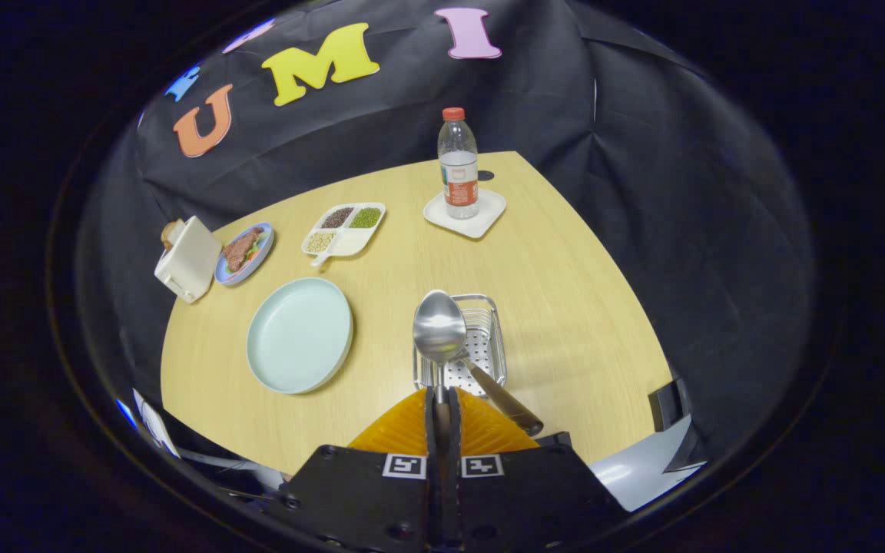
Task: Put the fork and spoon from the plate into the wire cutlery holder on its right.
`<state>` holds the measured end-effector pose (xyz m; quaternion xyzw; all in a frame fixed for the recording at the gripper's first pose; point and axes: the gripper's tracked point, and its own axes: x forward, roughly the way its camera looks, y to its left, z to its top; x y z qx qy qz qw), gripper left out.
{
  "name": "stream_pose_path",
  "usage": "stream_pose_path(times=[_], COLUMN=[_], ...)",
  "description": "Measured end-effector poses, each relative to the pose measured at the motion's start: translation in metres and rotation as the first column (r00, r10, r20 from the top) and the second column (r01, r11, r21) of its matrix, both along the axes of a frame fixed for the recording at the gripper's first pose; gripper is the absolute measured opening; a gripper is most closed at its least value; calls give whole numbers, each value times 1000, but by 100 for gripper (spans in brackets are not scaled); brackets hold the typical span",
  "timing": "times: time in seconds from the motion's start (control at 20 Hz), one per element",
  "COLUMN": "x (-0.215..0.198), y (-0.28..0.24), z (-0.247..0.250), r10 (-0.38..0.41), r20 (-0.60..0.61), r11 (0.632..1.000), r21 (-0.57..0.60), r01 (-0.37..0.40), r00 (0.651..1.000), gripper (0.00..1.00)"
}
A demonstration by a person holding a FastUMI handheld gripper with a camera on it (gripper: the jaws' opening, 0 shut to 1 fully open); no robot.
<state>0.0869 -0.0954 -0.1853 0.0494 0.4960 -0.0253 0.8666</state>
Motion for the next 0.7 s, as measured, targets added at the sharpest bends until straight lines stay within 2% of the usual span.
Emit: stream_pose_path(times=[0.2, 0.35, 0.6, 0.7], x=[7, 12, 15, 16], y=[-4, -2, 12, 19], z=[4, 16, 33, 42], r10=[-13, -3, 31, 30], r20=[29, 82, 166, 209], r11=[999, 999, 997, 998], r21=[-30, -51, -73, -60], r01=[14, 7, -19, -18], r00=[999, 997, 986, 977], gripper=[5, 1, 28, 31])
